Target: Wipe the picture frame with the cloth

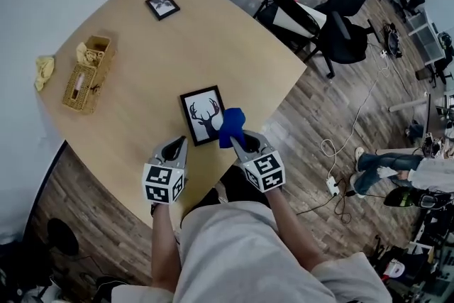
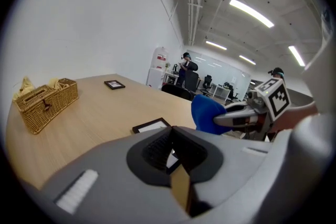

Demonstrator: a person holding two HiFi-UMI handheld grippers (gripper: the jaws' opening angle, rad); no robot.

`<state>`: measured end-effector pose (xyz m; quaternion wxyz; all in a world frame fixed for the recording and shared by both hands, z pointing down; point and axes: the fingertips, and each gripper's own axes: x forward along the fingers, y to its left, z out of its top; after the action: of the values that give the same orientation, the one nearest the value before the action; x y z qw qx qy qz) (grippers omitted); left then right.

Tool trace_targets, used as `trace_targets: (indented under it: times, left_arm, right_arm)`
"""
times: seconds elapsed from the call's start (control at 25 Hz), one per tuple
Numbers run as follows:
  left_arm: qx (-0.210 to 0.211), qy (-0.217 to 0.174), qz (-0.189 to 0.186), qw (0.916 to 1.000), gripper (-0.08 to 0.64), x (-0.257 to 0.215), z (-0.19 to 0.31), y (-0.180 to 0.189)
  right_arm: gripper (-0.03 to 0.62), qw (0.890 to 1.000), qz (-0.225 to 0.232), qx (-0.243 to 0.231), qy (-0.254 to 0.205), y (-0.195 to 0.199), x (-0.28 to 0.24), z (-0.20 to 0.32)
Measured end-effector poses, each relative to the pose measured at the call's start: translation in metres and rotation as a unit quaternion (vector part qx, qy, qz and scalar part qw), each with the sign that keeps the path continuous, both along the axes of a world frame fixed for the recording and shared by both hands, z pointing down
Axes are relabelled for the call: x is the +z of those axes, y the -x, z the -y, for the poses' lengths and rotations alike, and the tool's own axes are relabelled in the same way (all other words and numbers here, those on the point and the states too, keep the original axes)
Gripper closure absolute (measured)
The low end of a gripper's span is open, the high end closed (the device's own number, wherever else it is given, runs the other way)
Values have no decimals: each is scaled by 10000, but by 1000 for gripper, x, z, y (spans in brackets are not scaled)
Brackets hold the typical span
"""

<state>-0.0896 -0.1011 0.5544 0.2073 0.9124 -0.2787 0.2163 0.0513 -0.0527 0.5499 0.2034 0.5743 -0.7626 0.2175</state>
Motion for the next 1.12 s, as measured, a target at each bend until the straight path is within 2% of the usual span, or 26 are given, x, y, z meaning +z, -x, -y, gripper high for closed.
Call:
trace_targets:
  times: [0.28,0.64,0.92,1.12]
  left_arm:
    - [350,144,508,9980,508,38,6,-11]
    - [988,246,1048,9893,508,81,7,-23]
    - [1617,71,1488,9755,508,104,9,-29]
    - [1925,175,1800,9645,508,124,16,-33]
  right_arm:
    - [535,9981,-236,-557,103,-9,13,25]
    - [535,9916,-706,-1007,404,-17,31,33]
    - [535,9909,-848,-980,351,-18,35,34]
    - [535,9918,-906,-853,308,-25,33,45]
